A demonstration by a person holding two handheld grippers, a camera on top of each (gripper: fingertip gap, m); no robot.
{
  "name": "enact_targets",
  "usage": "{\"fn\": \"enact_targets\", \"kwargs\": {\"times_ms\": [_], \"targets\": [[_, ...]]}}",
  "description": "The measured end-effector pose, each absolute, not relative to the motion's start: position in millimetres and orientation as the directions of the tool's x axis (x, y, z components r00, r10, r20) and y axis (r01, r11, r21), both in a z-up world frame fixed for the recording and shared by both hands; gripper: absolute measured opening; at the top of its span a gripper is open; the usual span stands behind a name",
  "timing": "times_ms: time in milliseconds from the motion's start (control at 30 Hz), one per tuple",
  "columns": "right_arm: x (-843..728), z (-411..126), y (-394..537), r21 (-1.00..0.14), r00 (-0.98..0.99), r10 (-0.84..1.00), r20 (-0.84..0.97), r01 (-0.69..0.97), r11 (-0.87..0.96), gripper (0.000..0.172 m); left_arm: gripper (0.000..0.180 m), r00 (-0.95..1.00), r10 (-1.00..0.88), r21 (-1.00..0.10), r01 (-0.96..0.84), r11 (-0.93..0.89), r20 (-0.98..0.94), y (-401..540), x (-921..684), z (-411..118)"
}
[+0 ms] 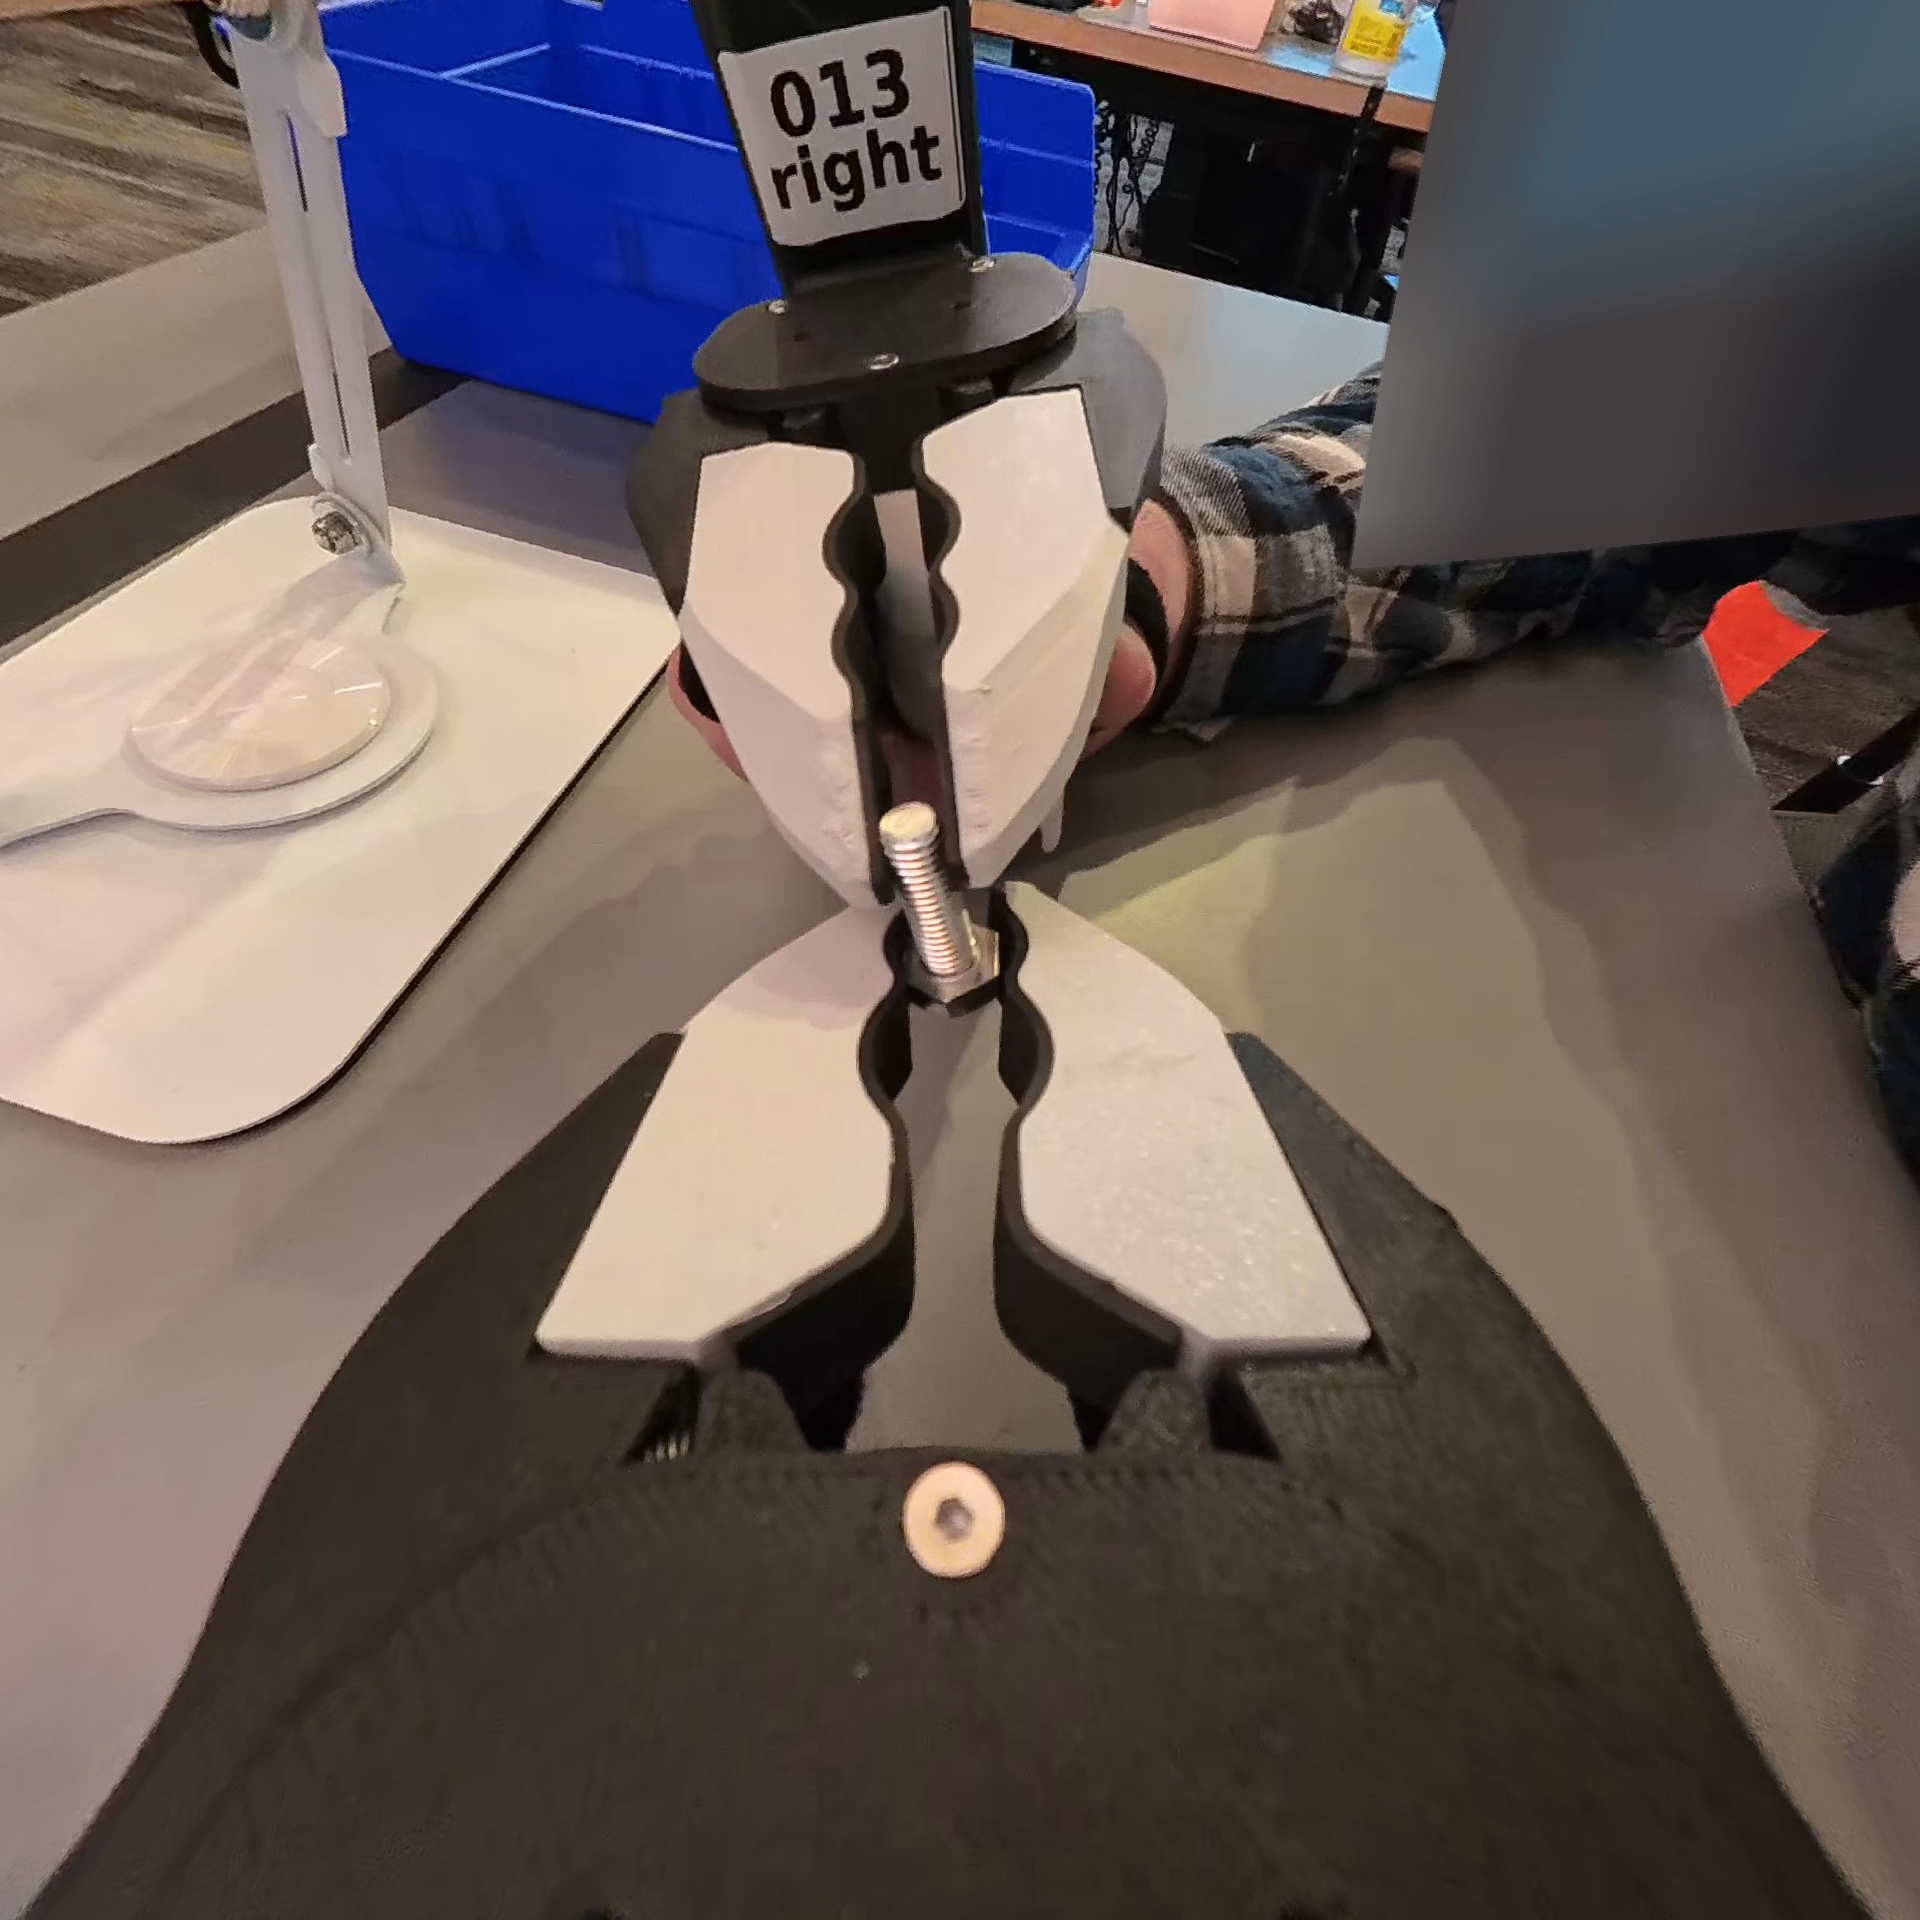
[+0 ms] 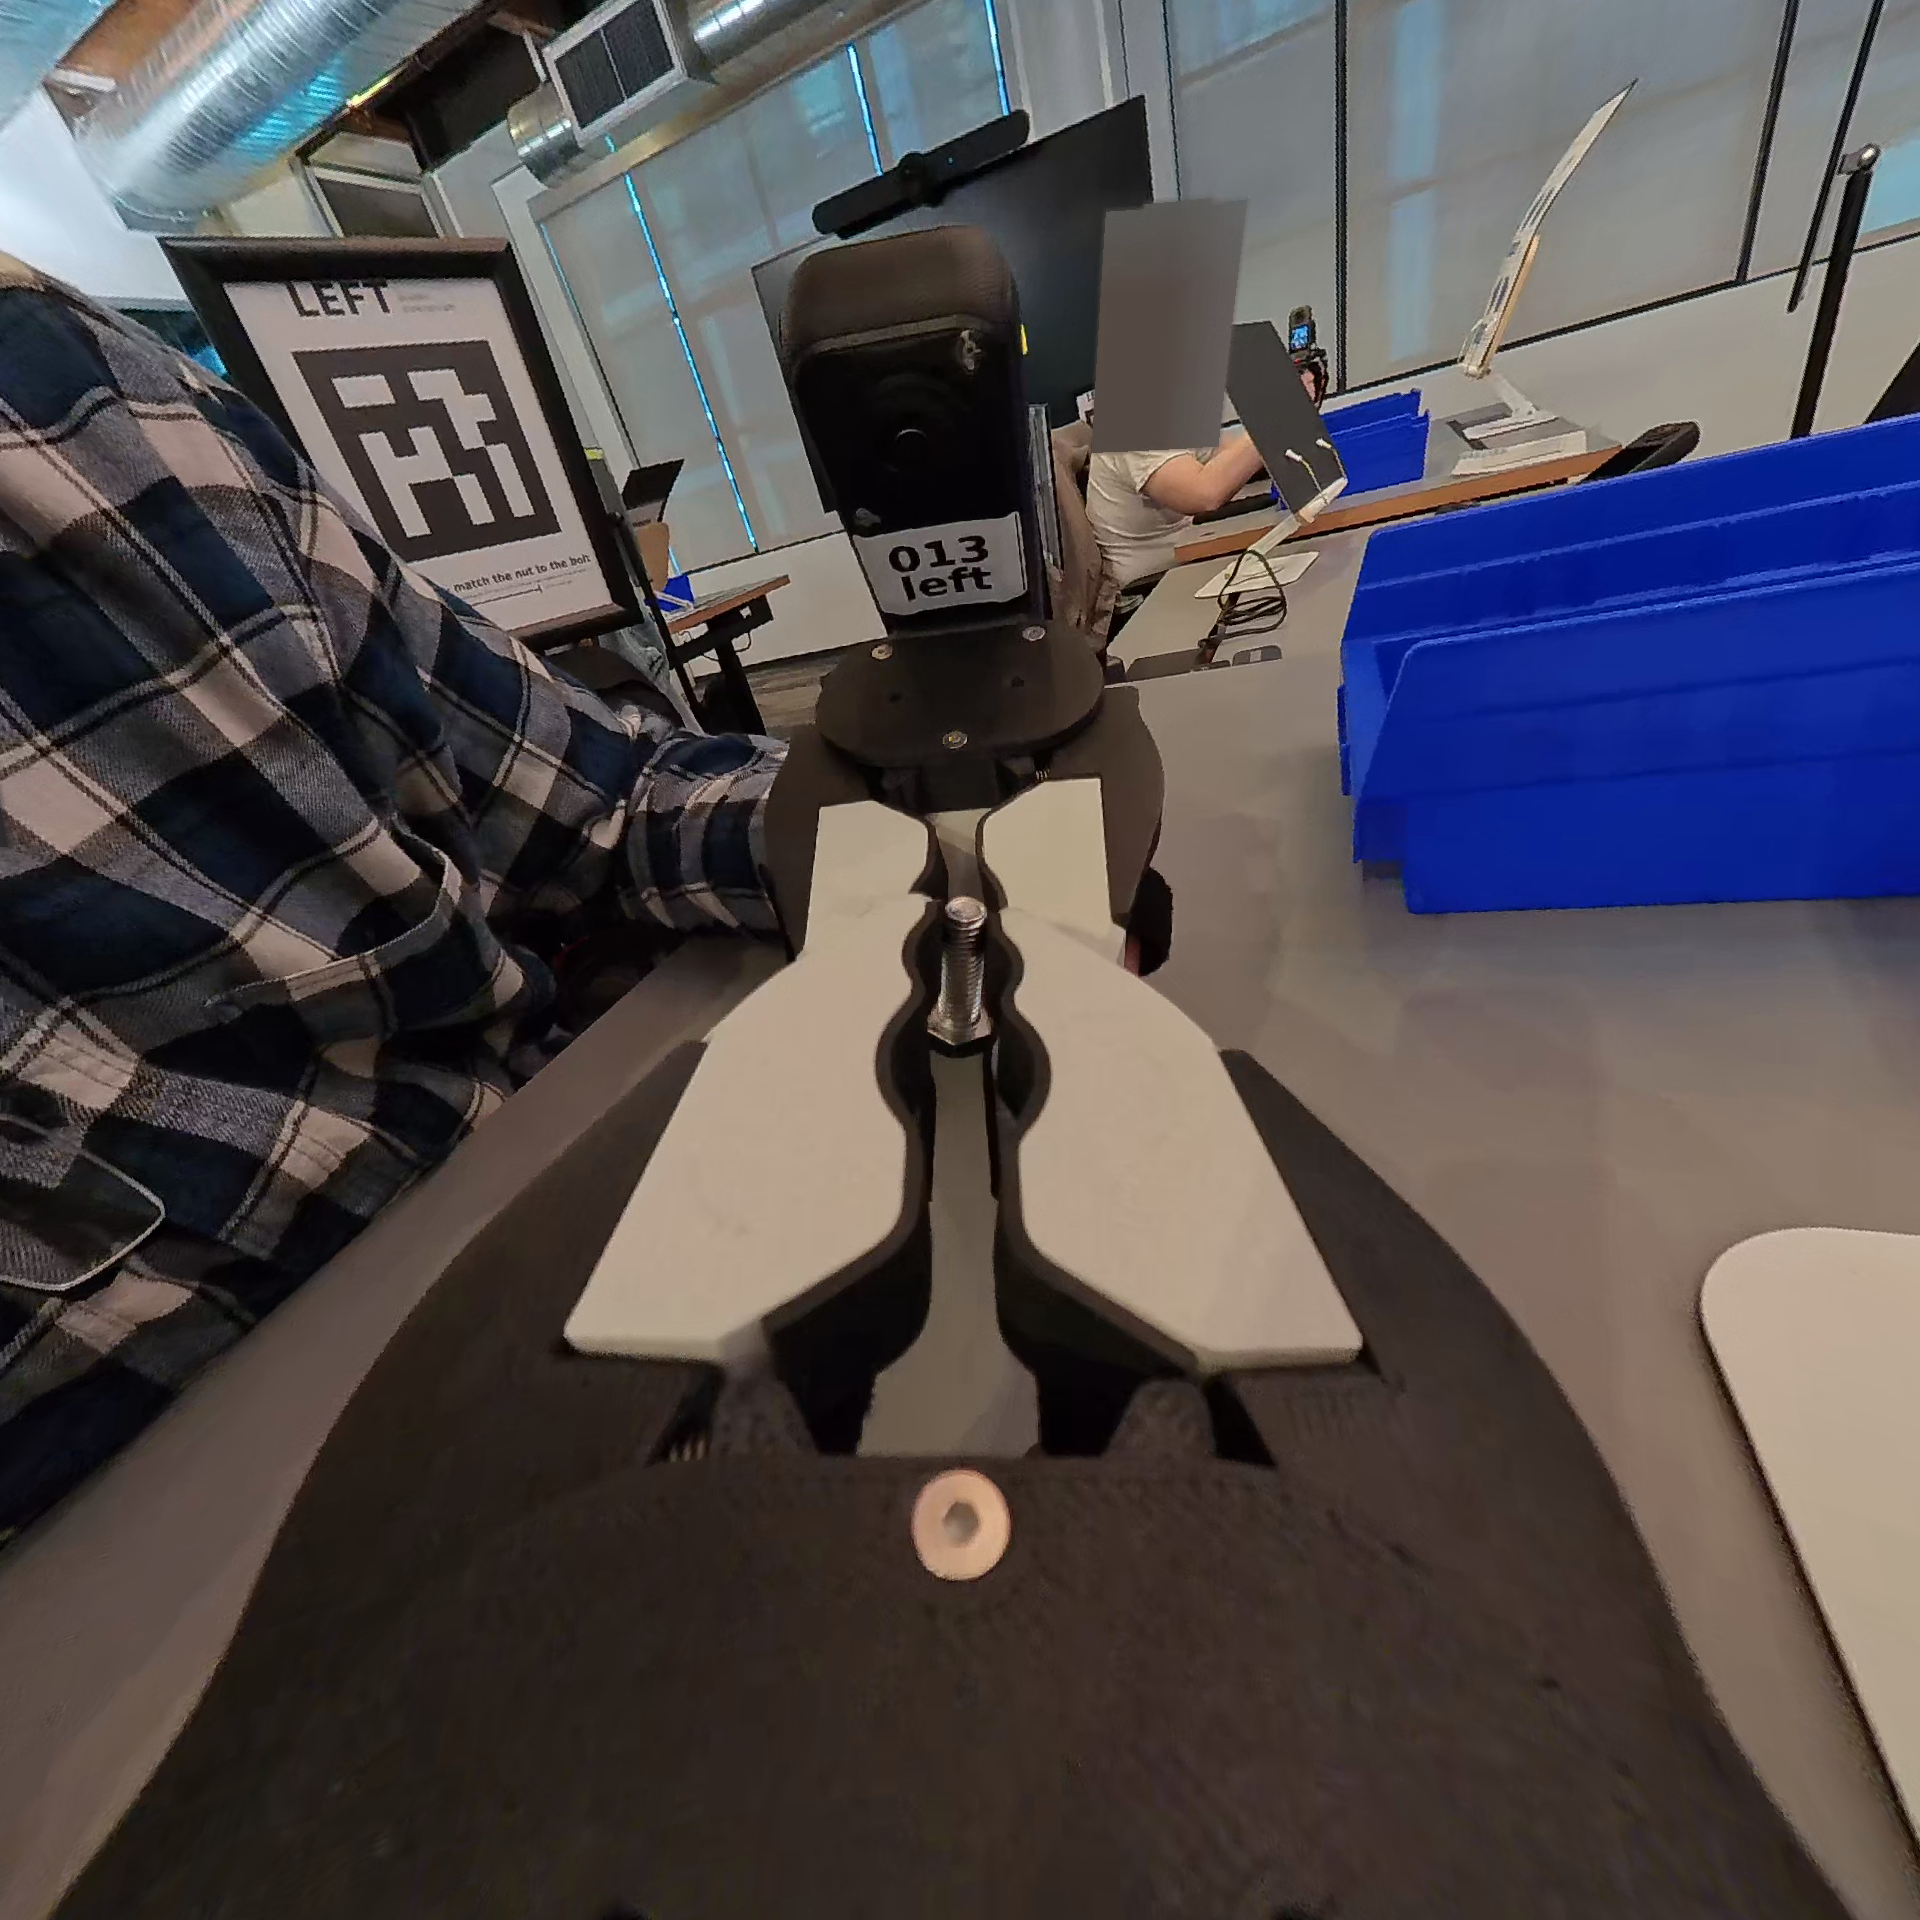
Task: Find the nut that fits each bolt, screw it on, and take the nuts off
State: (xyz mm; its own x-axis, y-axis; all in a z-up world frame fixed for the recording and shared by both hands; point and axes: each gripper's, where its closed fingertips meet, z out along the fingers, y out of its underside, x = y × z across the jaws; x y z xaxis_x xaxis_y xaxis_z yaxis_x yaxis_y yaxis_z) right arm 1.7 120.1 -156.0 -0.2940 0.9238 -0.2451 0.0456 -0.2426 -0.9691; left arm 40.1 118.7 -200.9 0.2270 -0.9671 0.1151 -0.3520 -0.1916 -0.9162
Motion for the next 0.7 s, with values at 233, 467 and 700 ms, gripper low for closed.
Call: {"fn": "enact_targets", "kwargs": {"times_ms": [233, 467, 700], "targets": [[1.8, -155.1, 122.4, -0.967, -0.281, 0.926, -0.252, 0.036, -0.253, 0.007, 0.010, 0.250, -0.965, -0.921, -0.354, -0.164, 0.076, 122.4, 38.8, -200.4], [1.6, -155.3, 122.1, -0.967, -0.282, 0.925, -0.253, 0.039, -0.253, 0.007, 0.010, 0.246, -0.966, -0.919, -0.358, -0.167, 0.080, 121.9, 38.4, -200.9], [1.9, -155.3, 119.8, -0.968, -0.296, 0.922, -0.249, 0.042, -0.248, 0.007, 0.009, 0.238, -0.969, -0.916, -0.371, -0.151, 0.063, 120.1, 38.6, -201.4]]}}
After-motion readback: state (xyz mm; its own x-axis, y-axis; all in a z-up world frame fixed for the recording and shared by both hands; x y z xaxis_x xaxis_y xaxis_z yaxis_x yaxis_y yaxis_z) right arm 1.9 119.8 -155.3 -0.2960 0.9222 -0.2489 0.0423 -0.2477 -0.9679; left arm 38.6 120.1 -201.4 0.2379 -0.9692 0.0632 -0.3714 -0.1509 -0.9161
